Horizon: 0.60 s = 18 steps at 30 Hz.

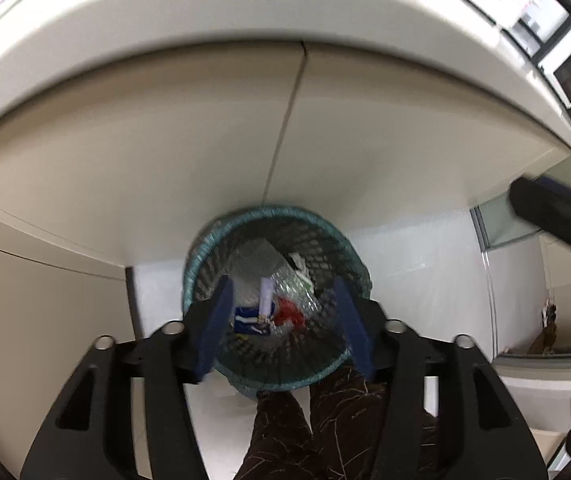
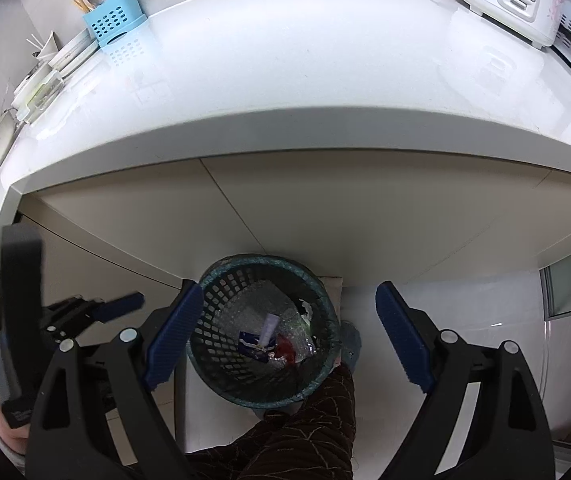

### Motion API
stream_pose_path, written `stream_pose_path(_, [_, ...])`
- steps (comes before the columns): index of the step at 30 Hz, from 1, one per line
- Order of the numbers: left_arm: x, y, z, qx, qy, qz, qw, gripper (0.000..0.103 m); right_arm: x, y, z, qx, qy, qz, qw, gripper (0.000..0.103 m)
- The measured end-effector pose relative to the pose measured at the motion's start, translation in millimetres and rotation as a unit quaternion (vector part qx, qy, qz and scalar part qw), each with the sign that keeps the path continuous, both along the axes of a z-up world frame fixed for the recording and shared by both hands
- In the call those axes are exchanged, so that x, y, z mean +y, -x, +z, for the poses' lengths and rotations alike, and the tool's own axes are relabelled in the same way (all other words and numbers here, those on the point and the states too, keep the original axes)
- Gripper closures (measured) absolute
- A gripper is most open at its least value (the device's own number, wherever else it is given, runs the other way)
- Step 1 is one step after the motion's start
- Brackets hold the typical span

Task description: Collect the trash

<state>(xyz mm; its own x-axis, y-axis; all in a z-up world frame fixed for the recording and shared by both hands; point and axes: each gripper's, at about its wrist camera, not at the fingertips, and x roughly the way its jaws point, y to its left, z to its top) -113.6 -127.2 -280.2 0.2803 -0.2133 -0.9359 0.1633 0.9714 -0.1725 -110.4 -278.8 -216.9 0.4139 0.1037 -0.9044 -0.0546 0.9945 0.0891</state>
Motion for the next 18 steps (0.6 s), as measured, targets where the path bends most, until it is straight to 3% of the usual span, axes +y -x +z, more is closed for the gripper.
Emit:
stream_pose_path(6, [21.9,-3.8,64.2,-0.039,0.008,0.018,0.9991,0.014,13.7,-2.5,34.9,-0.013,0.017,-0.006,1.0,0.019])
stream_pose_path(9, [33.1,-1.9,98.4,-0.063,0.002,0.018,0.9978,0.006,16.7,-3.7,59.3,-0.014,0.014,-0.018,1.0,0.019])
stream_pose_path(13, [48.7,1.5,134.6,-0.075,-0.012,0.03,0.9967,0.006,23.5,-3.7,95.9,-0.025,0.017,-0.029,0.999,0.019])
stream_pose_path(18, [74.7,8.7,182.9,-0.079,0.001,0.046,0.9958,0.006,34.9,3.8,135.4,-0.04,0.015,-0.026,0.999,0.015])
